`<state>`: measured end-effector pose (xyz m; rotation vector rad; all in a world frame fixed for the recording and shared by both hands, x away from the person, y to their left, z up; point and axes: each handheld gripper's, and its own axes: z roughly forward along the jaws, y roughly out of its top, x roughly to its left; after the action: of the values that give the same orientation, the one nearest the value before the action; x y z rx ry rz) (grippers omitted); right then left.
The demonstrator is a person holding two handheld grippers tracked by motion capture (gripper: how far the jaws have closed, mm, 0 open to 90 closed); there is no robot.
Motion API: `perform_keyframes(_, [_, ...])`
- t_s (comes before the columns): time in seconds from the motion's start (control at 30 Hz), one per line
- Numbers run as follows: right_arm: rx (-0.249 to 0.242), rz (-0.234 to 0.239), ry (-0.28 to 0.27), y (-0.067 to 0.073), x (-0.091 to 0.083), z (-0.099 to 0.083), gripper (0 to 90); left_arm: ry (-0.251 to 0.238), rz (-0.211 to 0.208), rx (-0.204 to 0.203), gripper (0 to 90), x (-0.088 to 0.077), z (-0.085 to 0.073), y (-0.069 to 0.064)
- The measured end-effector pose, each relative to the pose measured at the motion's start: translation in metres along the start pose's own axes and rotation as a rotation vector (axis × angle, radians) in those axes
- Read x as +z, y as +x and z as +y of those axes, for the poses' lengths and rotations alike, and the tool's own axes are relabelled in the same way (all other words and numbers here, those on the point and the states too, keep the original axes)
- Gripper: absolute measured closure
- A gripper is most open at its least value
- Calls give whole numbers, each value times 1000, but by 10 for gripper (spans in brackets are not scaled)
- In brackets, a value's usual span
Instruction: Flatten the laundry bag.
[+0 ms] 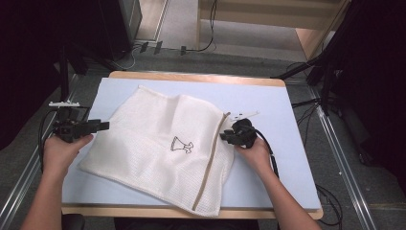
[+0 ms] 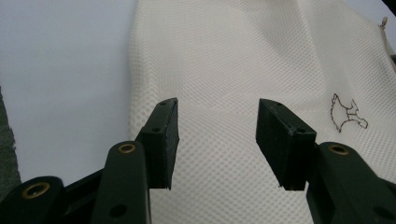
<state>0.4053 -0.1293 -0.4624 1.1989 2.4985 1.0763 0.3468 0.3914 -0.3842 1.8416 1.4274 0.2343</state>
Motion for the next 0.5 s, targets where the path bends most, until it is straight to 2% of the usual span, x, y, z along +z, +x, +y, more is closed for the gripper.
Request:
perform_keyframes(0.07, [8, 6, -7, 0, -6, 3, 708, 6, 4, 2, 500, -2, -8, -4])
perform_keyframes(0.13, [-4, -2, -38, -2, -17, 5, 690, 15, 3, 2, 500, -3, -14, -6])
perform_keyframes(0.23, [-31, -46, -64, -7, -27, 6, 643, 26, 19, 10, 498, -6, -24, -9])
perform_keyframes(0.33, [-10, -70, -94, -19, -32, 7, 578, 24, 38, 10, 493, -12, -34, -7])
perform_keyframes(0.43, [16, -74, -125, -31, -29, 6, 518, 27, 63, 5, 477, -15, -43, -3])
perform_keyframes(0.47, [17, -75, -119, -33, -28, 7, 501, 36, 73, -2, 477, -16, -47, 0])
perform_keyframes(0.5, [19, -73, -84, -37, -24, 9, 479, 36, 86, -10, 471, -16, -51, 3])
